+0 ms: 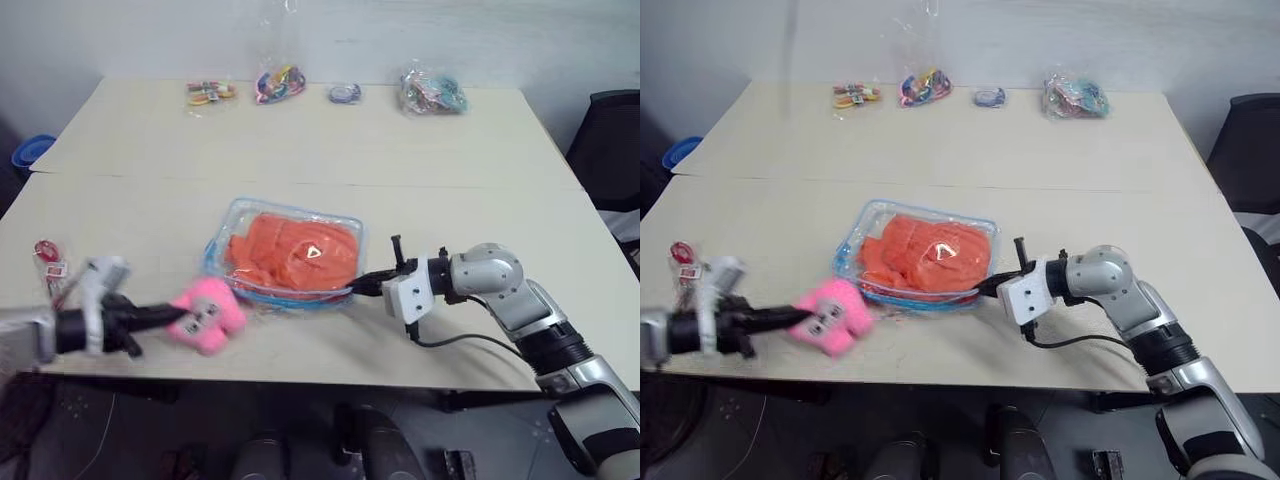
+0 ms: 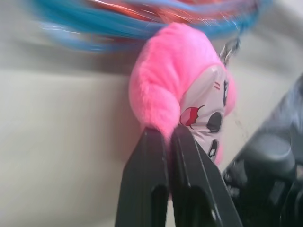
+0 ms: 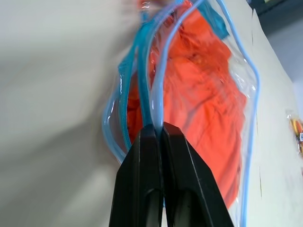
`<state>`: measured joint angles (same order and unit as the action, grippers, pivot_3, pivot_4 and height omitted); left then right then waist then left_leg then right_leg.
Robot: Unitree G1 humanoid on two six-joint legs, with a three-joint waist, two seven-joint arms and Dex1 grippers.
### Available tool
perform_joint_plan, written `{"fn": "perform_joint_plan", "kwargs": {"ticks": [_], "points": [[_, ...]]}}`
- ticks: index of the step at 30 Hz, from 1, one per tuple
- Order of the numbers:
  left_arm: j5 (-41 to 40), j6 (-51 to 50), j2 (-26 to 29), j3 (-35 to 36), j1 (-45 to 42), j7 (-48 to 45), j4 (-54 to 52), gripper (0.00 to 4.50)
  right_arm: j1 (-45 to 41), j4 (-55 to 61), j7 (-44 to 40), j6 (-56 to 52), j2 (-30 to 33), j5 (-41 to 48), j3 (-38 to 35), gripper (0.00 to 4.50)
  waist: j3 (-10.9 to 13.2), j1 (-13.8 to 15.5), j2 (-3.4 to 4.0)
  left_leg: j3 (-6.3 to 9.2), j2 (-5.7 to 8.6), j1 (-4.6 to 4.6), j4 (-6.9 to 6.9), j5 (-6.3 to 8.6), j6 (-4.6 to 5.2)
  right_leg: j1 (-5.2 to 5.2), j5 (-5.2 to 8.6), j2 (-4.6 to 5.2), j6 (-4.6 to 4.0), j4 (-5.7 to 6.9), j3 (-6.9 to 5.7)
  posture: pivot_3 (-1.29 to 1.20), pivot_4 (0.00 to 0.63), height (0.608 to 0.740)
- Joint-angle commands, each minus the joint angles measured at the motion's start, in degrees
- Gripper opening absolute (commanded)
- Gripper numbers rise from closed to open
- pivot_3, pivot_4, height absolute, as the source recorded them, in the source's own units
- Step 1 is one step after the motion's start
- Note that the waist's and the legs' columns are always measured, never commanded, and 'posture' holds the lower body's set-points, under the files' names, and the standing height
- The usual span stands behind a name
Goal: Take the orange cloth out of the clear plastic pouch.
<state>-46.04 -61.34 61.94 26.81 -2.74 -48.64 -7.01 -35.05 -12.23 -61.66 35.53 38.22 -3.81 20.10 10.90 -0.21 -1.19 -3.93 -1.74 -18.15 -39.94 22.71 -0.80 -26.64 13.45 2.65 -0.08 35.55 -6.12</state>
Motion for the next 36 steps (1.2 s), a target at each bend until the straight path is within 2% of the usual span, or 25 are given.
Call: {"fn": "perform_joint_plan", "kwargs": {"ticks": [1, 5, 9, 12, 15, 17, 18, 20, 24, 27, 30, 33, 36], "points": [[2.5, 2.7, 4.0, 3.4, -2.3, -3.0, 6.4, 0.0, 0.4, -0.4, 1.0, 4.5, 2.0, -0.3, -2.1, 0.04, 0.0, 0.0, 0.01, -0.03, 0.0, 0.0, 0.01, 0.02, 0.0, 0.0, 0.0, 0.01, 0.0, -0.01, 0.0, 0.0, 0.15, 0.74], [8.5, 9.8, 8.0, 1.0, -7.4, -5.0, 19.4, 0.0, 1.1, -1.4, 0.4, 6.6, 3.8, 1.3, -2.5, 0.04, 0.0, 0.0, 0.03, -0.04, -0.04, -0.01, 0.03, 0.07, -0.04, -0.03, 0.01, 0.02, 0.0, -0.03, -0.07, 0.0, 0.15, 0.74], [12.8, 14.2, 7.7, -3.5, -15.4, -5.6, 30.1, 0.0, 0.8, -2.0, 0.2, 7.1, 4.4, 2.0, -2.4, 0.04, 0.0, 0.0, 0.03, -0.08, -0.05, 0.01, 0.04, 0.07, -0.05, -0.03, 0.03, 0.01, -0.04, 0.0, -0.12, 0.0, 0.15, 0.74], [14.6, 16.0, 5.5, -6.4, -18.7, -5.9, 32.8, 0.0, 1.1, -1.9, 0.3, 7.5, 4.5, 2.0, -2.2, 0.04, 0.0, 0.0, 0.03, -0.12, -0.06, 0.0, 0.04, 0.08, -0.05, -0.03, 0.03, 0.02, -0.03, 0.11, -0.11, 0.0, 0.15, 0.74], [16.6, 17.3, 1.8, -10.0, -17.1, -5.8, 29.9, 0.0, 1.4, -1.1, -0.2, 7.0, 4.2, 2.5, -1.5, 0.04, 0.0, -0.1, 0.03, -0.17, -0.06, 0.01, 0.04, 0.08, -0.05, -0.04, 0.02, 0.03, -0.02, 0.23, -0.09, 0.0, 0.15, 0.74], [16.6, 16.4, -0.1, -10.2, -16.2, -5.0, 27.8, 0.53, 1.3, -0.5, -0.4, 6.0, 4.0, 2.8, -1.6, 0.0, 0.0, -0.1, 0.03, -0.19, -0.09, 0.0, 0.04, 0.08, -0.05, -0.05, 0.02, 0.03, -0.02, 0.24, -0.09, 0.0, 0.15, 0.74], [16.2, 15.4, -1.1, -9.6, -15.9, -4.2, 26.8, 0.76, 1.4, 0.2, -0.8, 4.7, 4.0, 3.6, -1.7, 0.47, 0.0, 0.0, 0.02, -0.19, -0.09, 0.0, 0.04, 0.08, -0.05, -0.05, 0.02, 0.03, -0.02, 0.25, -0.08, 0.0, 0.15, 0.74], [16.5, 15.6, -2.2, -9.0, -14.5, -3.2, 24.3, 1.34, 1.7, 1.7, -1.1, 2.4, 4.2, 4.6, -2.3, 0.99, 0.0, 0.0, 0.03, -0.17, -0.1, 0.01, 0.02, 0.08, -0.05, -0.05, 0.02, 0.04, -0.02, 0.25, -0.09, 0.0, 0.15, 0.74], [17.2, 18.2, -2.5, -7.0, -11.9, -2.9, 20.5, 2.63, 3.9, 5.2, -1.1, -0.4, 5.7, 5.8, -3.4, 2.42, 0.0, 0.1, 0.03, -0.16, -0.07, 0.03, 0.02, 0.09, -0.05, -0.04, 0.02, 0.1, -0.02, 0.27, -0.08, 0.0, 0.15, 0.74], [19.6, 21.5, -0.6, -5.8, -11.2, -2.2, 19.6, 3.52, 8.0, 10.0, -1.0, -3.5, 8.1, 7.2, -5.4, 3.43, 0.0, 0.3, 0.03, -0.12, -0.07, -0.01, 0.02, 0.1, -0.04, -0.05, 0.02, 0.11, -0.02, 0.24, -0.1, 0.0, 0.15, 0.74], [20.7, 24.1, 2.4, -3.7, -13.4, -3.3, 24.2, 4.49, 13.0, 15.8, -0.2, -10.4, 10.2, 11.1, -8.9, 4.5, 0.0, 0.3, 0.03, -0.12, -0.08, 0.0, 0.02, 0.13, -0.04, -0.05, 0.02, 0.11, -0.02, 0.03, -0.12, 0.0, 0.15, 0.74], [17.7, 25.1, 5.2, -0.7, -16.6, -8.2, 25.3, 4.49, 18.0, 23.7, -0.4, -24.6, 13.0, 20.7, -13.4, 4.5, 0.0, 0.2, 0.02, -0.13, -0.08, 0.01, 0.02, 0.13, -0.04, -0.05, 0.02, 0.1, -0.02, 0.05, -0.13, 0.0, 0.15, 0.74], [12.4, 24.4, 8.3, 1.4, -18.3, -17.2, 17.4, 4.49, 21.9, 32.8, 1.1, -43.7, 16.8, 36.4, -19.7, 4.5, 0.0, 0.2, 0.01, -0.13, -0.09, -0.01, 0.01, 0.14, -0.04, -0.05, 0.02, 0.1, -0.02, 0.04, -0.13, 0.0, 0.15, 0.74]]}}
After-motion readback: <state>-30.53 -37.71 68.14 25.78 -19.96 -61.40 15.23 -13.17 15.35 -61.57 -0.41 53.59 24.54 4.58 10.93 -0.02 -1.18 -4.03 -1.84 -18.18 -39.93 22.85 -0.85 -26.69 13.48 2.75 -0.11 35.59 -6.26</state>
